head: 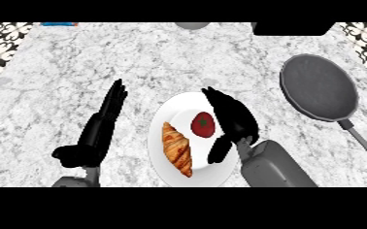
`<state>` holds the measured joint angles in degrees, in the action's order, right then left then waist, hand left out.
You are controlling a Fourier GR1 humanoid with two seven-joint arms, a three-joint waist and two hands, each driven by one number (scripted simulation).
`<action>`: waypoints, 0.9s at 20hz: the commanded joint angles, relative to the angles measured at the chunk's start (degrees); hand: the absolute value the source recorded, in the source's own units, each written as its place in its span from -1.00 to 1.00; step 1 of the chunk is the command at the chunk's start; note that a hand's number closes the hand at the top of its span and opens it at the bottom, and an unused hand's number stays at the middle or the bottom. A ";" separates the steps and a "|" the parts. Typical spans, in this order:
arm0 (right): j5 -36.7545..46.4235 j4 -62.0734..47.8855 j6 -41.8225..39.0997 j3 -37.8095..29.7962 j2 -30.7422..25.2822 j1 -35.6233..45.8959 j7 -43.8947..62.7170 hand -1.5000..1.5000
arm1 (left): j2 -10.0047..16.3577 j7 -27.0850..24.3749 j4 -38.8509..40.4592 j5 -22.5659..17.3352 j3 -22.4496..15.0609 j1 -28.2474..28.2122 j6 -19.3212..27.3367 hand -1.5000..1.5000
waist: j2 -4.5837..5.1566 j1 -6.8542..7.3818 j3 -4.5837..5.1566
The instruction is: Pick the tomato from the plate and place it in the pan
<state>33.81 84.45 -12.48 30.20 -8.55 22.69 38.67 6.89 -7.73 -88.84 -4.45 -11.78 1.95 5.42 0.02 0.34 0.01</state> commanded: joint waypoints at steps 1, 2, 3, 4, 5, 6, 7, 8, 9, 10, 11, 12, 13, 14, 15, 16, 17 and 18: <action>4.26 -3.00 -0.17 -0.43 4.62 -0.83 -0.19 -1.00 | -0.38 2.62 0.39 0.83 1.58 1.98 -0.81 0.00 | -0.02 -0.21 -0.01; 2.53 -2.48 -3.75 -3.80 4.74 2.59 1.57 -1.00 | 0.16 1.72 -3.25 1.90 0.43 -1.46 -0.79 0.00 | -0.05 -0.09 -0.01; 5.72 -4.78 1.13 -1.02 5.93 -1.18 -0.71 -1.00 | -1.10 2.03 0.62 1.50 1.94 3.31 -0.52 0.00 | -0.01 -0.25 -0.01; 5.07 -8.64 0.46 -4.20 4.63 0.58 -4.33 -1.00 | 0.51 2.23 -1.18 0.24 3.10 0.65 -2.14 0.00 | 0.00 -0.10 -0.02; 5.01 0.73 -2.29 -3.25 3.25 -4.09 -1.25 -1.00 | -2.66 1.33 -1.76 3.52 0.12 -0.09 0.87 0.00 | -0.07 -0.33 -0.01; 5.45 0.90 -1.61 -4.43 3.07 -4.47 -1.56 -1.00 | -0.97 1.55 -2.36 0.72 2.25 -0.35 -2.15 0.00 | -0.06 -0.31 -0.01; 6.91 -0.98 0.89 -2.69 4.44 -5.88 -2.74 -1.00 | -4.32 2.82 0.35 4.16 0.31 2.46 2.30 0.00 | -0.04 -0.38 -0.02; 6.39 0.21 -2.13 -5.82 4.39 -3.60 -3.05 -1.00 | -2.08 3.07 -4.18 2.62 1.10 -0.94 -0.97 0.00 | -0.06 -0.23 -0.01; 7.16 -0.39 -0.18 -5.09 5.23 -5.26 -3.96 -1.00 | -0.71 3.49 -5.03 1.70 2.33 -2.12 -2.17 0.00 | -0.06 -0.20 -0.02; 6.89 -1.32 -1.74 -6.02 6.03 -4.06 -2.92 -1.00 | -3.79 2.73 -5.14 4.84 -1.55 -3.96 0.55 0.00 | -0.05 -0.18 -0.02; 8.12 -5.91 0.64 -7.09 6.92 -2.04 -5.98 -1.00 | -0.71 -0.13 -2.00 1.14 3.22 -2.52 -3.87 0.00 | -0.01 -0.12 -0.01; 8.54 -2.07 1.72 -3.33 8.37 -4.52 -1.57 -1.00 | -3.01 1.95 -1.95 4.44 1.04 -1.21 -0.69 0.00 | -0.04 -0.22 -0.01; 8.31 -8.59 2.20 -7.17 6.54 -3.44 -9.33 -1.00 | -0.84 1.48 0.32 0.79 4.82 0.82 -4.12 0.00 | 0.02 -0.19 -0.01; 10.34 -10.61 4.88 -6.40 7.67 -4.37 -9.90 -1.00 | -3.50 1.01 -0.52 3.50 1.83 -1.17 -1.33 0.00 | 0.01 -0.16 -0.02; 9.90 -11.12 4.31 -6.48 8.44 -2.87 -9.40 -1.00 | -4.43 -1.13 2.26 5.15 1.09 -0.68 -0.94 0.00 | 0.01 -0.18 -0.01; 9.90 -10.12 2.19 -5.91 8.46 -3.11 -7.50 -1.00 | -4.84 2.72 -3.49 4.58 0.18 -1.03 -0.69 0.00 | -0.03 -0.15 -0.02; 8.28 -15.42 5.26 -6.96 8.48 0.25 -8.85 -1.00 | -2.06 -0.40 0.55 2.38 4.14 -0.13 -4.01 0.00 | 0.03 -0.04 -0.01; 7.62 -14.75 0.93 -9.99 8.49 1.87 -8.89 -1.00 | -3.11 -0.90 1.93 2.52 3.84 -0.31 -3.61 0.00 | 0.02 -0.11 -0.01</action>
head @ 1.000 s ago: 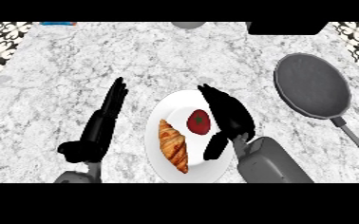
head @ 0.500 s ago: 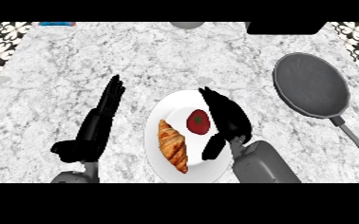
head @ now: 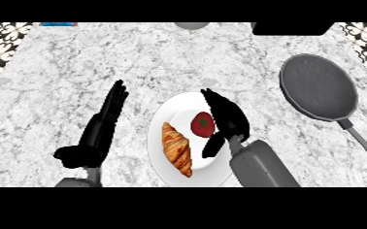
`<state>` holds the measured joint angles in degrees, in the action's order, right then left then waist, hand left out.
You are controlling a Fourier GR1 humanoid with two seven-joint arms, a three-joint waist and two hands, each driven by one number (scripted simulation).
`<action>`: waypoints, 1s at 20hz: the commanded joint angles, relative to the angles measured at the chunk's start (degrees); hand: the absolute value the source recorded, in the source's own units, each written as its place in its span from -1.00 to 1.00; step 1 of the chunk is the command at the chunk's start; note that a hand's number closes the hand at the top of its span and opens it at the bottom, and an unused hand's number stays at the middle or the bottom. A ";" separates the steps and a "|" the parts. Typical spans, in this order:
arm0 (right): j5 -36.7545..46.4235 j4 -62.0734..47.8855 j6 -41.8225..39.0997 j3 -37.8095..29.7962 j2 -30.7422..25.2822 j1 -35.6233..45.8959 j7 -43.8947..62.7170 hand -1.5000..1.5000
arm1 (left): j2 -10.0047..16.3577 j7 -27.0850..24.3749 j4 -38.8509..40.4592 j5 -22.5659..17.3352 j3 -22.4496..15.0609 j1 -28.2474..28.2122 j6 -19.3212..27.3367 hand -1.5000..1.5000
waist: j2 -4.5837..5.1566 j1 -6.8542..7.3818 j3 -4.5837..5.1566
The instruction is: Pick the tomato from the plate and place it in the pan
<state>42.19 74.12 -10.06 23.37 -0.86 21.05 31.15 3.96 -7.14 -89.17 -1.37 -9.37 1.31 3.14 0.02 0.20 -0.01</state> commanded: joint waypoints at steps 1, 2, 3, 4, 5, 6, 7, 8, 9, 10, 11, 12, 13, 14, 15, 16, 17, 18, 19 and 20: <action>0.75 -7.81 2.67 -1.62 0.82 2.42 -2.16 -1.00 | -1.88 1.48 -2.48 2.57 -1.69 -0.03 1.84 0.00 | 0.00 0.12 0.00; -0.49 -6.42 -0.87 -2.71 0.83 4.25 -0.08 -1.00 | -1.93 0.05 0.85 1.65 -0.82 0.48 0.29 0.00 | 0.00 0.03 0.01; -1.90 -4.99 1.45 -0.23 0.84 4.08 2.87 -1.00 | -0.27 2.02 0.39 0.14 1.91 2.22 -1.09 0.00 | -0.01 0.04 0.00; -1.92 -9.43 3.47 1.06 0.84 4.59 0.18 -1.00 | -1.71 -0.43 2.09 1.43 0.17 1.00 -0.59 0.00 | 0.02 0.11 0.00; -2.83 -13.61 4.86 3.00 0.85 6.71 0.51 -1.00 | -1.97 0.48 -0.89 1.94 -0.36 -0.07 0.88 0.00 | 0.05 0.42 0.00; -0.91 -14.07 -0.78 0.58 0.54 5.33 -5.28 1.00 | -1.08 -0.64 5.13 0.07 2.68 4.81 -0.77 0.00 | 0.16 0.07 0.01; -0.13 -12.52 -3.05 2.33 -1.36 4.81 -5.69 1.00 | 0.34 4.07 -3.72 -0.82 1.10 0.71 -1.76 0.00 | -0.01 0.46 -0.01; 1.14 -10.44 -2.57 3.19 0.28 4.35 -4.96 1.00 | -0.56 0.76 0.23 1.10 1.65 1.97 -0.20 0.00 | -0.01 0.05 0.01; 1.38 -17.31 -0.45 1.71 0.81 9.90 -6.31 1.00 | -0.20 -1.96 2.00 0.68 1.48 1.12 -1.90 0.00 | 0.13 0.46 0.00; 1.29 -13.37 -3.24 0.82 -2.47 7.03 -8.39 1.00 | -2.10 2.49 -2.18 2.15 -1.15 -1.13 0.58 0.00 | -0.01 0.22 -0.01; 3.26 -19.12 2.27 2.25 0.77 8.07 -7.87 1.00 | -0.63 3.99 -4.55 1.49 -0.33 -0.79 -0.52 0.00 | 0.05 0.51 -0.02; 3.68 -15.68 -0.95 1.30 0.53 7.68 -6.88 1.00 | 0.80 -0.11 0.12 -0.30 3.06 1.10 -2.66 0.00 | 0.02 0.11 0.01; 4.51 -17.22 0.35 1.22 0.45 7.89 -8.76 1.00 | -2.34 1.96 -3.39 1.32 -0.70 -1.32 -0.18 0.00 | 0.01 0.23 0.00; 5.17 -12.83 1.30 3.00 -0.55 2.93 -8.95 1.00 | -2.76 3.24 0.01 2.87 0.61 3.61 1.81 0.00 | -0.02 -0.22 0.00; 5.19 -13.05 1.53 3.80 0.77 5.24 -6.15 1.00 | -1.01 0.40 2.49 1.75 1.95 1.98 -0.71 0.00 | 0.00 -0.03 0.01; 5.66 -21.37 5.24 1.50 0.78 8.74 -10.96 1.00 | -1.81 -0.74 1.36 0.91 1.36 1.56 -1.29 0.00 | 0.12 0.35 0.00; 6.82 -10.32 2.57 3.02 -1.45 2.13 -9.03 1.00 | -0.10 7.04 -7.19 0.82 0.93 0.00 -1.08 0.00 | -0.14 -0.05 -0.01; 5.99 -14.75 7.77 5.07 0.77 6.20 -5.56 1.00 | -1.94 3.78 -1.51 2.04 1.06 2.06 0.21 0.00 | 0.01 0.20 0.00; 9.50 -14.74 7.38 3.34 0.14 3.84 -9.11 1.00 | -0.97 0.96 0.73 0.72 2.26 1.65 -1.84 0.00 | 0.01 -0.06 0.01; 9.96 -14.49 8.58 2.24 0.02 4.64 -10.35 1.00 | 0.13 1.95 -0.98 -0.24 3.50 2.21 -2.81 0.00 | -0.01 0.00 0.00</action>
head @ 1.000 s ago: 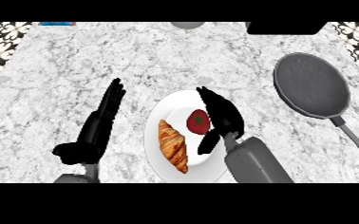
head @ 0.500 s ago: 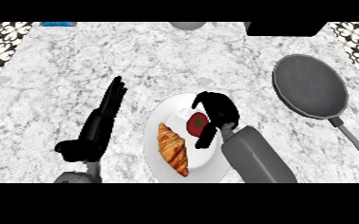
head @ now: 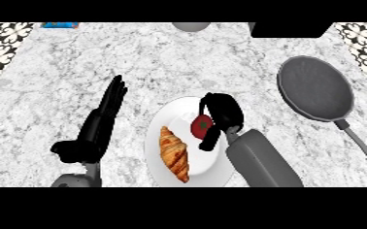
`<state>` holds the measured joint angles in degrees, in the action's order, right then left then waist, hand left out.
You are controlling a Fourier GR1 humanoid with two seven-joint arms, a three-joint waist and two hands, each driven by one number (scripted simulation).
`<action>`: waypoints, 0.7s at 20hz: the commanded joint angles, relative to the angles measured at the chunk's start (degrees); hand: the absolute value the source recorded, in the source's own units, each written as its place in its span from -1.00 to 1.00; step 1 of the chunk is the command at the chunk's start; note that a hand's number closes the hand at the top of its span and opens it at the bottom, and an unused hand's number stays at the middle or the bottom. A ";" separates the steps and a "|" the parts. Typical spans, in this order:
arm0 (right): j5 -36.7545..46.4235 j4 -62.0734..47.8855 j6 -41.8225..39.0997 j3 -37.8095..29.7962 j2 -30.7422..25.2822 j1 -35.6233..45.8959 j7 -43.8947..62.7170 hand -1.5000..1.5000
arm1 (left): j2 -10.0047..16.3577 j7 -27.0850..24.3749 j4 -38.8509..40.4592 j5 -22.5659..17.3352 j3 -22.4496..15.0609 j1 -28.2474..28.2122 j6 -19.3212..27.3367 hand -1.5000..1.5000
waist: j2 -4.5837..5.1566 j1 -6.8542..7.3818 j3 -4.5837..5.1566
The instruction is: Pick the tomato from the plate and place it in the pan
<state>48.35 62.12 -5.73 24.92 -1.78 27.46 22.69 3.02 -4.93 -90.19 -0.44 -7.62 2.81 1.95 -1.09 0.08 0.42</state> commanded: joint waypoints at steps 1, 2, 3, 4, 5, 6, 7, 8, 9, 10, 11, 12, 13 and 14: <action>4.74 3.57 5.26 2.51 -1.10 -6.55 -1.77 1.00 | -0.83 -0.15 -1.11 0.78 -0.81 -1.72 0.46 0.00 | 1.00 -0.11 -0.43; 3.73 5.08 2.48 -0.96 -1.09 -1.96 0.89 1.00 | -0.79 1.37 -5.44 2.07 -3.07 -4.84 0.67 0.00 | 0.97 0.11 -0.43; 5.92 -0.04 9.38 -0.80 0.71 -1.42 -1.15 1.00 | 2.37 -1.32 -0.76 -2.35 2.50 -1.50 -3.25 0.00 | 1.13 0.23 -0.42; 8.08 2.43 11.25 0.32 -0.80 -3.10 -0.83 1.00 | -0.34 -2.30 2.34 0.56 0.42 0.73 -0.57 0.00 | 1.11 -0.18 -0.42; 8.17 7.19 10.62 -0.17 -1.64 -3.76 1.10 1.00 | -1.07 -0.13 0.65 0.85 -0.40 0.00 0.35 0.00 | 0.98 -0.36 -0.42; 9.41 8.06 11.38 -0.14 0.05 -3.23 3.91 1.00 | -0.47 -1.86 1.03 0.71 0.16 -1.32 -0.12 0.00 | 0.98 -0.22 -0.41; 10.22 11.65 11.06 0.66 -0.31 -4.81 4.89 1.00 | 1.49 1.48 -2.88 -1.04 1.30 -1.94 -1.68 0.00 | 0.88 -0.19 -0.42; 9.68 19.06 9.10 1.05 -4.85 -9.53 4.05 1.00 | 1.70 -1.34 -0.31 -1.84 2.40 -2.28 -2.46 0.00 | 0.75 -0.88 -0.39; 11.12 24.07 6.24 3.15 -4.35 -11.00 7.43 1.00 | -0.36 -0.64 -4.75 1.78 -1.81 -5.97 0.29 0.00 | 0.63 -0.68 -0.40; 12.20 27.54 5.87 4.46 -4.12 -13.06 8.42 1.00 | 0.66 1.96 -3.09 -0.54 0.66 -2.08 -1.17 0.00 | 0.77 -0.74 -0.40; 12.64 30.77 5.72 4.27 -6.76 -15.45 7.74 1.00 | 0.51 0.59 -2.46 -0.82 1.30 -2.37 -1.05 0.00 | 0.79 -0.82 -0.40; 14.20 36.68 3.89 7.30 -7.58 -18.90 10.05 1.00 | 0.50 1.12 -0.91 -0.50 1.80 -1.34 -0.48 0.00 | 0.63 -1.46 -0.38; 16.75 39.54 4.67 8.61 -5.75 -18.64 13.40 1.00 | -1.09 -1.37 -0.81 0.70 -0.28 -3.62 0.14 0.00 | 0.57 -1.38 -0.36; 16.70 43.79 3.38 7.57 -7.59 -18.97 13.74 1.00 | -0.30 -1.45 -1.76 0.60 0.36 -4.24 0.01 0.00 | 0.55 -1.31 -0.37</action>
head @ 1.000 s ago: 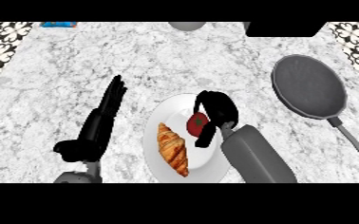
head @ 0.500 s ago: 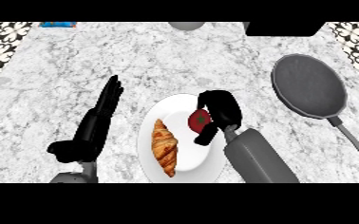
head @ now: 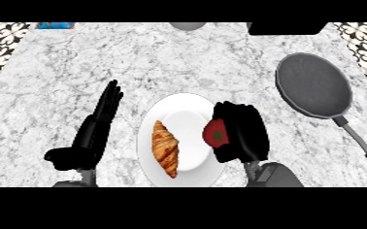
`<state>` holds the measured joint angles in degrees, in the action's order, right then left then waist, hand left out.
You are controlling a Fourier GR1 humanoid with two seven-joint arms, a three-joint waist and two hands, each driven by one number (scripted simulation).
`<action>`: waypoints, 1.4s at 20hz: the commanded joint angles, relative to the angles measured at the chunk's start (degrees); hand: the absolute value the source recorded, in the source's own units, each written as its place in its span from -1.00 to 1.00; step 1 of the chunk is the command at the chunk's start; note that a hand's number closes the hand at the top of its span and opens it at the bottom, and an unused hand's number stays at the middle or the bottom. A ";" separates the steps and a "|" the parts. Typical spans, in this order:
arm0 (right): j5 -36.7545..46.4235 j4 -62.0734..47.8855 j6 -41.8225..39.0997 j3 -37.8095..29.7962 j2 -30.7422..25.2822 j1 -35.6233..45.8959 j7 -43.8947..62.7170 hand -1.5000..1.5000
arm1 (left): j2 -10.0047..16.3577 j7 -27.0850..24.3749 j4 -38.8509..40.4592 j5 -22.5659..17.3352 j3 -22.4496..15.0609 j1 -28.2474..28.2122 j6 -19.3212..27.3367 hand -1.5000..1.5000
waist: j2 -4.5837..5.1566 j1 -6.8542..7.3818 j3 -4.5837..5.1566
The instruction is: Pick the tomato from the plate and place it in the pan
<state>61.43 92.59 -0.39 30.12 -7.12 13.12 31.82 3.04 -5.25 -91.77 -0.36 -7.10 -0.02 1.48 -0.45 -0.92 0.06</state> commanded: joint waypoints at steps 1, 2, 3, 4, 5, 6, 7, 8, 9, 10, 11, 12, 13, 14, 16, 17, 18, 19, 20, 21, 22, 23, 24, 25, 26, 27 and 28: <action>3.63 15.39 -0.43 1.07 -3.06 -4.06 3.33 1.00 | -0.66 0.19 0.52 1.49 -0.26 1.03 1.44 0.00 | 0.00 -0.42 -0.03; 3.86 17.54 1.59 -0.35 -4.65 -6.19 2.72 1.00 | 0.34 1.03 -2.43 -0.37 -0.26 -0.70 -0.63 0.00 | -0.01 -0.15 -0.05; 3.81 19.81 -1.31 -0.89 -3.56 -4.14 4.39 1.00 | 1.65 0.44 0.33 -1.71 1.71 0.86 -2.26 0.00 | 0.18 0.11 -0.03; 3.56 21.44 0.91 -1.42 -2.98 -5.31 4.13 1.00 | 1.30 -2.25 1.86 -0.95 1.60 -0.81 -1.82 0.00 | 0.22 0.15 -0.03; 3.74 22.47 -0.48 -1.17 -0.40 -4.22 6.69 1.00 | -1.64 -0.18 3.03 1.68 -0.35 3.57 1.45 0.00 | 0.29 0.08 -0.04; 6.34 25.98 0.11 1.18 1.17 -6.30 9.86 1.00 | -0.14 0.00 -0.92 0.45 -0.63 -1.44 -0.33 0.00 | 0.09 0.35 -0.04; 5.30 28.75 0.29 0.29 -1.35 -9.62 8.06 1.00 | -2.21 -2.08 2.93 2.32 -1.38 1.01 1.51 0.00 | 0.26 0.12 -0.05; 3.07 26.71 0.32 -3.28 -1.17 -8.16 6.78 1.00 | 2.03 -1.11 1.56 -2.11 2.75 1.31 -3.20 0.00 | 0.37 0.63 -0.06; -1.06 27.80 0.02 -8.57 -1.23 -6.40 6.82 1.00 | -1.40 0.13 -2.20 2.07 -2.25 -1.61 0.91 0.00 | 0.31 0.74 -0.09; -1.32 29.90 1.19 -9.26 -2.58 -9.72 6.15 1.00 | 0.36 1.35 -1.29 -0.06 0.38 0.15 -0.76 0.00 | 0.34 0.52 -0.09; -1.35 23.59 6.64 -11.22 -1.93 -10.00 3.01 1.00 | -0.13 1.67 -1.20 0.36 -0.30 0.63 -0.67 0.00 | 0.45 0.78 -0.10; -1.79 23.14 5.32 -11.65 0.22 -7.55 4.63 1.00 | -1.37 -0.64 0.61 1.46 -1.10 0.31 0.15 0.00 | 0.47 0.87 -0.07; -5.94 23.53 7.19 -14.90 -1.21 -10.25 2.09 1.00 | 0.38 -1.25 0.19 -0.86 0.87 -0.13 -1.99 0.00 | 0.49 0.81 -0.09; -7.47 22.57 4.51 -18.19 -0.92 -5.68 3.35 1.00 | -0.29 4.31 -3.82 0.66 -0.72 1.01 -0.14 0.00 | 0.46 1.05 -0.10; -13.55 19.63 9.21 -24.41 -3.78 -8.90 -3.73 1.00 | -0.69 0.00 -2.09 1.00 -1.27 -1.50 -0.65 0.00 | 0.54 0.96 -0.13; -11.57 12.55 10.95 -23.66 -0.42 -3.63 -3.10 1.00 | 0.07 1.42 -2.31 -0.30 0.14 -0.40 -1.43 0.00 | 0.58 1.34 -0.10; -13.23 14.55 10.36 -26.11 -2.64 -5.43 -4.73 1.00 | -1.10 0.26 1.11 0.79 0.32 2.18 -0.24 0.00 | 0.54 0.91 -0.08; -12.89 15.58 8.84 -28.69 -5.18 -5.43 -4.15 1.00 | -1.24 -0.17 1.36 0.41 -0.21 0.91 -0.91 0.00 | 0.51 0.84 -0.08; -13.37 9.63 12.85 -28.87 -3.67 -4.61 -8.36 1.00 | -1.22 1.96 -0.72 1.12 -0.53 1.57 -0.25 0.00 | 0.52 1.06 -0.09; -12.00 4.97 15.93 -29.60 -4.05 -3.87 -11.15 1.00 | -0.33 1.74 0.55 0.68 0.99 2.77 -0.58 0.00 | 0.59 1.16 -0.10; -14.79 2.89 16.91 -32.72 -5.75 -2.96 -14.34 1.00 | -1.87 0.13 1.34 1.16 -0.25 2.27 0.01 0.00 | 0.62 1.16 -0.11; -13.98 0.13 17.64 -34.39 -6.43 0.99 -14.18 1.00 | -1.06 1.22 0.12 1.27 -0.12 2.15 -0.30 0.00 | 0.63 1.41 -0.11; -12.02 -2.62 18.05 -35.50 -8.73 2.11 -14.96 1.00 | 0.14 -3.05 2.71 -0.11 0.95 0.70 -2.67 0.00 | 0.76 1.60 -0.09; -8.96 -2.46 21.46 -34.76 -8.77 -1.35 -16.62 1.00 | -1.44 2.64 -3.29 1.71 -1.57 0.53 0.06 0.00 | 0.57 1.54 -0.13; -8.20 -6.98 25.35 -34.31 -7.23 -1.16 -19.45 1.00 | 0.89 1.59 -1.08 -0.66 1.35 1.02 -2.53 0.00 | 0.66 1.57 -0.11; -9.65 -8.74 25.65 -37.36 -9.10 1.61 -19.91 1.00 | -1.28 0.47 -0.09 1.89 -0.93 0.88 -0.39 0.00 | 0.66 1.48 -0.11; -12.97 -10.69 25.92 -40.35 -11.62 2.11 -23.14 1.00 | 0.78 1.43 -3.11 -0.17 0.74 -0.86 -2.13 0.00 | 0.62 1.69 -0.13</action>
<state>50.43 89.81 20.66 -4.41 -15.06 12.71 15.29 2.68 -4.35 -92.68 0.27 -7.03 0.67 0.28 0.17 0.53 -0.05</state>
